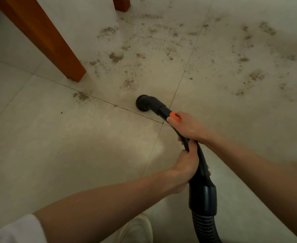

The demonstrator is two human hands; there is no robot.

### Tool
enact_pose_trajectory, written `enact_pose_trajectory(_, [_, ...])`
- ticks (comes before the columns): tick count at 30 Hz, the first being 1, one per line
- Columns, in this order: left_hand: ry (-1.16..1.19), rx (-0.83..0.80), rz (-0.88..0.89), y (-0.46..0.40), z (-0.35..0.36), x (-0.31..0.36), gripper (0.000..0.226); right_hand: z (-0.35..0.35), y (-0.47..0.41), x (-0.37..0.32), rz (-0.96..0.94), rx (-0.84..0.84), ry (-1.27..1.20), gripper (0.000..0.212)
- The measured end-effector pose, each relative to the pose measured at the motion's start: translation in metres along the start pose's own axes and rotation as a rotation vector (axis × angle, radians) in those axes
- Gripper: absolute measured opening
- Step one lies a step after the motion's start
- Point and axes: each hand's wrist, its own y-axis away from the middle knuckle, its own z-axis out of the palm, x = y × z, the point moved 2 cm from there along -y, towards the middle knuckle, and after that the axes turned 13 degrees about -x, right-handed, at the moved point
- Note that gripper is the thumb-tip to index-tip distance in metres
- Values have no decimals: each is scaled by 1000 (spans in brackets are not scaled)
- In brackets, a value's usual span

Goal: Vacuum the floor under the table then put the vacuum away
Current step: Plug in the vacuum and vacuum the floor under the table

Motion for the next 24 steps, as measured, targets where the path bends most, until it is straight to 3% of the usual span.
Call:
enact_pose_trajectory(14, [20, 64, 53, 10, -13, -13, 47, 18, 4, -17, -42, -43, 45, 22])
enact_pose_trajectory(20, [-29, 74, 99, 11, -22, -16, 48, 12, 8, -7, -77, -107, -111, 33])
enact_pose_trajectory(24, [-83, 144, 170, 9, -28, -15, 42, 4, 15, 12, -106, -11, -318, 31])
